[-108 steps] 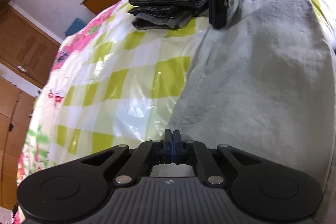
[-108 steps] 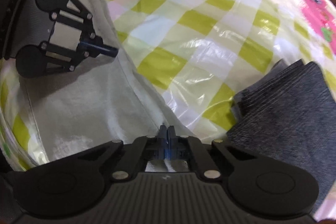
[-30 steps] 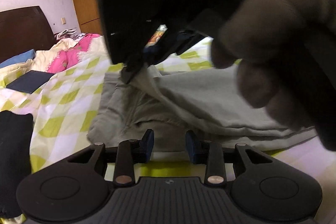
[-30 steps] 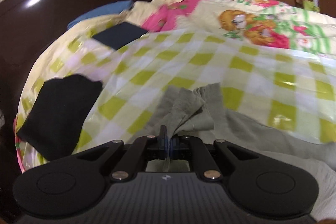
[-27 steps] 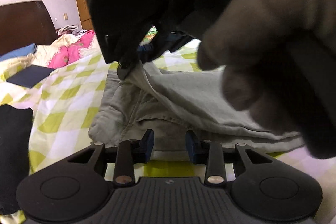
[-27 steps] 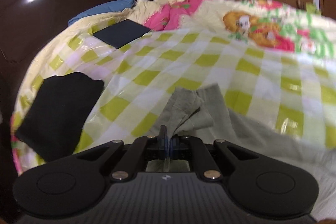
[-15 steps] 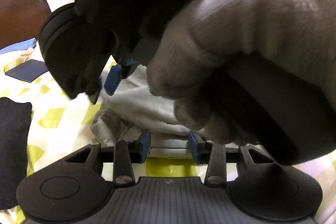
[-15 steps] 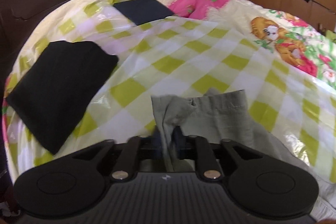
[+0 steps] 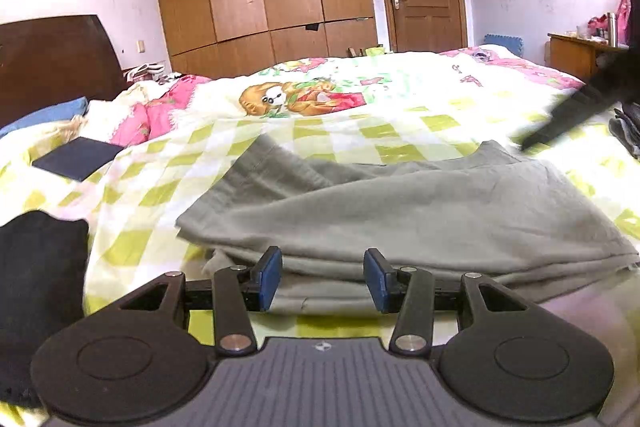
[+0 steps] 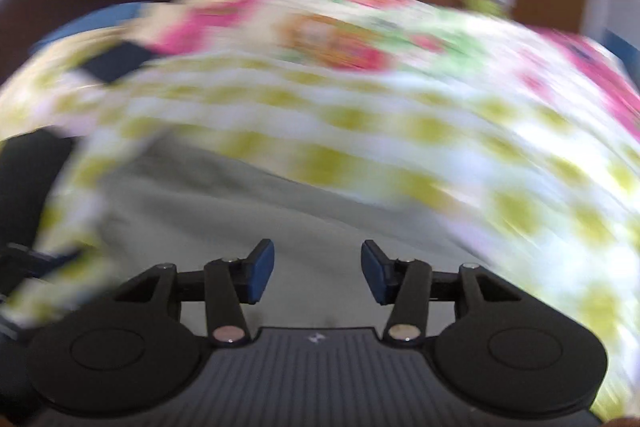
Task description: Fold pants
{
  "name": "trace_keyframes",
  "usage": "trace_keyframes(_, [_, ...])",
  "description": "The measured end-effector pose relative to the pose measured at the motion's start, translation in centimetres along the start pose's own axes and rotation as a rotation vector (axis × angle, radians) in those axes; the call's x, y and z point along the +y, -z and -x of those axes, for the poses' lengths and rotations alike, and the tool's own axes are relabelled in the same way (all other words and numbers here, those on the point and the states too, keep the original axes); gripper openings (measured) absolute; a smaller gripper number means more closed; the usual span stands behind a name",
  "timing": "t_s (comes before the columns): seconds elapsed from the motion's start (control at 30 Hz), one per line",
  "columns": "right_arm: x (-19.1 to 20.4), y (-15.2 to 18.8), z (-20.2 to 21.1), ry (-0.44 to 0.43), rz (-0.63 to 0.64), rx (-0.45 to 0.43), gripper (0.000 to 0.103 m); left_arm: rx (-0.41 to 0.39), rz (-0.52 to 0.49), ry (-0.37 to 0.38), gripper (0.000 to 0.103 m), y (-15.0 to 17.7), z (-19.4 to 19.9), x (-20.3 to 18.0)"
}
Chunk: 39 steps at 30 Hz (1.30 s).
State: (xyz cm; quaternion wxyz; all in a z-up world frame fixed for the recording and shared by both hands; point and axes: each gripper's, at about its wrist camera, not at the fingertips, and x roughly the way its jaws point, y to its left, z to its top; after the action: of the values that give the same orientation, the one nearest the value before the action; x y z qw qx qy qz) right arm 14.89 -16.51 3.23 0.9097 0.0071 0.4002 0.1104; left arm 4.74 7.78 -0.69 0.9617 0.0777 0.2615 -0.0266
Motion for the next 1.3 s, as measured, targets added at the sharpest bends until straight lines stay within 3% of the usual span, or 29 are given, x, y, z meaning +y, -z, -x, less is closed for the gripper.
trace_keyframes(0.1, [-6.0,2.2,-0.4,-0.023,-0.250,0.019,0.050,0.004,-0.035,-0.009,0.058,-0.5,-0.7,-0.7])
trace_keyframes(0.2, [-9.5,4.2,-2.1,-0.110,-0.413,0.047,0.052,0.029,-0.094,-0.021,0.058,-1.1,-1.4,-2.5])
trace_keyframes(0.3, [-11.2,5.4,-3.6,-0.241,-0.512,0.045,0.051,0.032,-0.152,-0.043,0.058,-1.7,-1.2,-4.1])
trace_keyframes(0.43, [-11.6,4.3,-5.9,-0.352,-0.530,0.019,0.050,0.057,-0.165,-0.042,0.058,-2.6,-1.8,-5.1])
trace_keyframes(0.5, [-11.9,4.1,-7.5,-0.409,-0.587,0.060,0.012,0.077,-0.165,-0.035,0.058,-3.1,-2.5,-5.6])
trace_keyframes(0.53, [-12.0,4.0,-7.8,-0.438,-0.597,0.087,0.005,0.084,-0.173,-0.032,0.058,-3.3,-2.5,-6.0])
trace_keyframes(0.67, [-13.9,3.6,-5.2,-0.392,-0.473,0.079,0.004,0.120,-0.215,0.004,0.058,-3.3,-2.5,-8.3])
trace_keyframes(0.73, [-16.2,4.1,-3.4,-0.326,-0.450,0.083,0.004,0.149,-0.223,0.088,0.058,-2.8,-2.0,-10.0])
trace_keyframes(0.8, [-18.5,4.4,-1.1,-0.199,-0.378,0.074,0.004,0.155,-0.248,0.168,0.058,-2.4,-1.2,-11.9])
trace_keyframes(0.87, [-20.5,4.7,0.4,-0.138,-0.355,0.097,0.011,0.147,-0.286,0.205,0.059,-2.1,-0.6,-13.3])
trace_keyframes(0.93, [-21.8,4.8,1.6,-0.075,-0.362,0.092,0.016,0.134,-0.305,0.224,0.059,-2.1,-0.4,-14.2])
trace_keyframes(1.03, [-21.9,4.2,3.9,0.056,-0.312,0.021,0.033,0.111,-0.305,0.207,0.059,-2.7,-0.4,-14.1])
trace_keyframes(1.1, [-20.7,3.3,5.4,0.129,-0.260,-0.045,0.033,0.079,-0.300,0.188,0.059,-3.2,-0.2,-13.4])
trace_keyframes(1.13, [-19.4,2.7,5.8,0.107,-0.216,-0.072,0.033,0.066,-0.301,0.174,0.059,-3.4,-0.3,-13.1])
trace_keyframes(1.2, [-15.6,1.4,5.7,-0.020,-0.122,-0.088,0.033,0.046,-0.314,0.142,0.059,-3.5,-1.0,-12.4])
trace_keyframes(1.3, [-10.4,-0.7,2.5,-0.200,-0.028,-0.034,0.035,0.023,-0.349,0.114,0.060,-3.7,-2.4,-12.0])
